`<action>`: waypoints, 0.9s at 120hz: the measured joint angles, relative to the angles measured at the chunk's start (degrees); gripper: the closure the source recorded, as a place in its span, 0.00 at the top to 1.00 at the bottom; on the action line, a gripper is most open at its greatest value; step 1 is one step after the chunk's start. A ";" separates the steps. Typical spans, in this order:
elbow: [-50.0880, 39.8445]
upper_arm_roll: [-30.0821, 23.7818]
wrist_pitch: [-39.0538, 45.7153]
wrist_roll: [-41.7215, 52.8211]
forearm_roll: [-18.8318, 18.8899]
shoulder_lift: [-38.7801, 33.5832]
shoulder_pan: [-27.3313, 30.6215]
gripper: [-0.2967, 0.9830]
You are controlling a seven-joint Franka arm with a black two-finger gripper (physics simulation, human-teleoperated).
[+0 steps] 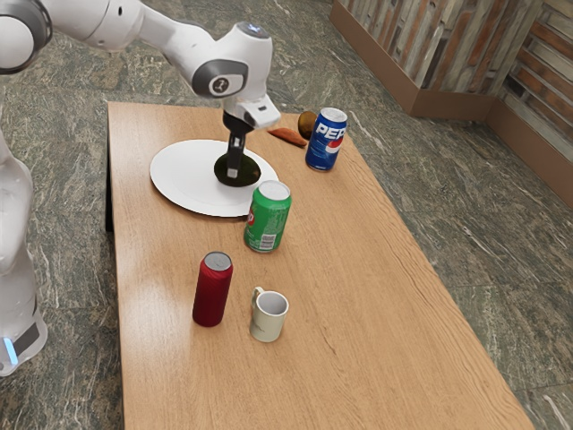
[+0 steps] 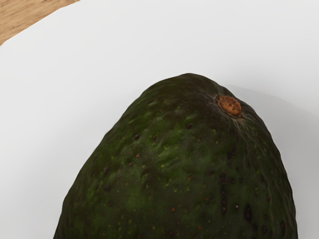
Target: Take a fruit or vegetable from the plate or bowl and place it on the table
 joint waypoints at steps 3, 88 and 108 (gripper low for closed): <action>0.10 0.01 0.04 0.02 -0.01 0.00 -0.04 0.77; -1.20 0.19 2.08 -0.03 -0.15 1.32 -0.10 0.77; -1.20 0.19 2.50 -0.46 -0.20 1.38 -0.11 0.67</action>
